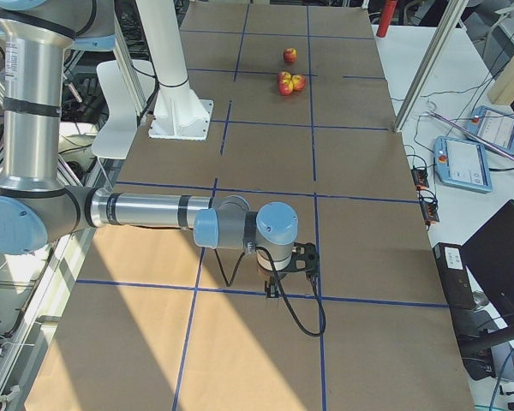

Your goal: Stack apples

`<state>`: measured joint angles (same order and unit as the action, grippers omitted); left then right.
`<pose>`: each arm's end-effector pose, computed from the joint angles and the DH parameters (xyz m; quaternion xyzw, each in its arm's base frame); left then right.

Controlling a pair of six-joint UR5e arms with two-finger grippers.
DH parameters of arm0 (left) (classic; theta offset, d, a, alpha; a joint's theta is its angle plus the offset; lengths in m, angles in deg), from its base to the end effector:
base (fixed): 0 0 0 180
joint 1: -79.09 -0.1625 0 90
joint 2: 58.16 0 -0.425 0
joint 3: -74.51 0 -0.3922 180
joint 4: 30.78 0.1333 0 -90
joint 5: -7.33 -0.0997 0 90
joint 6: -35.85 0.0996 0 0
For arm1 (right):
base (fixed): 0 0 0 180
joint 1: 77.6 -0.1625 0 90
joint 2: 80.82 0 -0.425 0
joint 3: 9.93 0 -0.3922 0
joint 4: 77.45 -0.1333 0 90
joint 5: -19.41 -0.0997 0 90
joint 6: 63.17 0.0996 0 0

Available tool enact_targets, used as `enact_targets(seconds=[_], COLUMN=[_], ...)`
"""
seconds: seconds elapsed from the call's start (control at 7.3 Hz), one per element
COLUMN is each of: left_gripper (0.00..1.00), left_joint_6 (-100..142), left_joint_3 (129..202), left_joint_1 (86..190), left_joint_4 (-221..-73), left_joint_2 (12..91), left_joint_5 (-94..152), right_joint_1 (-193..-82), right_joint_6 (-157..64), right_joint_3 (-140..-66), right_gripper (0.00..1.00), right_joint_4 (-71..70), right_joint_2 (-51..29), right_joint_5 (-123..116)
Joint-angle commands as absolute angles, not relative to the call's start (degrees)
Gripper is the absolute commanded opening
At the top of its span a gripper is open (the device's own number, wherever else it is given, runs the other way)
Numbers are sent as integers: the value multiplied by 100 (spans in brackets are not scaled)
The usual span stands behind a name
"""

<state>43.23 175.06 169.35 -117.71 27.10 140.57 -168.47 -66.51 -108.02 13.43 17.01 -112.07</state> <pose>-0.0671 -0.4578 0.6141 0.0467 0.3660 0.0665 0.9270 0.0739 -0.4321 0.6575 0.0080 -0.3541 -0.0182 0.9350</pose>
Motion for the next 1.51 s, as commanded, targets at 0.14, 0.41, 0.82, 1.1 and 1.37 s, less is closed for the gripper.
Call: enact_targets(seconds=[0.14, 0.41, 0.82, 1.1, 1.37], left_gripper=[100, 100, 100, 100, 100], left_joint_6=[4314, 4314, 3869, 1811, 165], left_joint_3=[17514, 17610, 17857, 17919, 17832], left_joint_1=[16935, 16935, 16656, 15491, 14453], left_joint_4=[-11770, -11770, -12277, -13547, -14613], left_joint_2=[2709, 2718, 2849, 2885, 2928], left_joint_5=[14057, 14057, 14057, 13960, 13568], right_joint_1=[-16847, -16847, -16847, -16847, -16847], right_joint_6=[-6651, -6651, -6651, -6651, -6651], right_joint_3=[-10802, -10802, -10802, -10802, -10802], right_gripper=[100, 100, 100, 100, 100], right_joint_4=[1343, 1343, 1343, 1343, 1343], right_joint_2=[1701, 1701, 1701, 1701, 1701], right_joint_5=[-11207, -11207, -11207, -11207, -11207])
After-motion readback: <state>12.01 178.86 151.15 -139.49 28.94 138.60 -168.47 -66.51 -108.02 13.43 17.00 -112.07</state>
